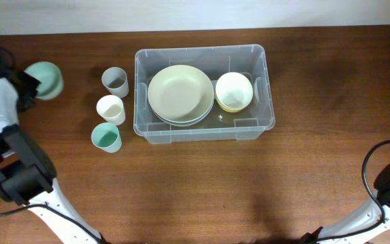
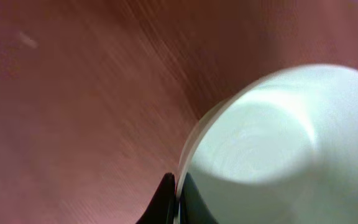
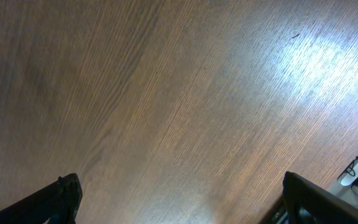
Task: Pack container
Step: 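Lift the mint-green bowl with the left gripper over the bin, then lower the mint-green bowl onto the white bowl and open the left gripper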
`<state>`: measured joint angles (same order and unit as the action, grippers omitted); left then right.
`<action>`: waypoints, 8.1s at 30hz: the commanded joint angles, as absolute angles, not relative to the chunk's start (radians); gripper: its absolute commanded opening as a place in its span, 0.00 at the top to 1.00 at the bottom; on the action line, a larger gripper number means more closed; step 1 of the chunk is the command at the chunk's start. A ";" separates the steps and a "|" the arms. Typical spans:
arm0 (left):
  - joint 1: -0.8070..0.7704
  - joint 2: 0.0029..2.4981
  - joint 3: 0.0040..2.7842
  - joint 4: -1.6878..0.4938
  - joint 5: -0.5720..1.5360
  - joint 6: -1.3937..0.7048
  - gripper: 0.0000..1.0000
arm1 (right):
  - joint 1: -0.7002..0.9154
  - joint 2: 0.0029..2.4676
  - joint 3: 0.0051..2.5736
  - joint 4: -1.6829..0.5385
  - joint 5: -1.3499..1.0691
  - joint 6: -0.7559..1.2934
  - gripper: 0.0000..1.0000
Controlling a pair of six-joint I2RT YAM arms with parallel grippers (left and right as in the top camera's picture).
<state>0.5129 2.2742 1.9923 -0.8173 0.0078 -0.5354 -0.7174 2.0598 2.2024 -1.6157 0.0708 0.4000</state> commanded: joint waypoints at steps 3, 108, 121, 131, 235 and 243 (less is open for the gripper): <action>0.545 2.277 2.175 -0.942 0.004 -0.522 0.99 | -0.714 2.053 2.197 -1.615 0.080 0.400 0.01; -0.535 2.577 2.614 -1.204 0.121 -0.229 0.73 | -0.714 2.053 2.197 -1.615 0.080 0.400 0.01; -0.498 2.577 2.657 -1.204 0.068 -0.229 0.59 | -0.714 2.053 2.197 -1.615 0.080 0.400 0.01; -0.484 2.577 2.658 -1.220 0.097 -0.230 0.99 | -0.714 2.053 2.197 -1.615 0.080 0.400 0.01; -0.509 2.592 2.651 -1.276 0.238 -0.159 0.99 | -0.714 2.053 2.197 -1.615 0.080 0.400 0.01; -0.509 2.604 2.651 -1.276 0.259 -0.159 0.99 | -0.714 2.053 2.197 -1.615 0.080 0.400 0.01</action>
<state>-0.5102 2.5755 2.6350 -1.2747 0.2371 -0.1753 -0.7174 2.0598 2.2024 -1.6154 0.0708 0.4000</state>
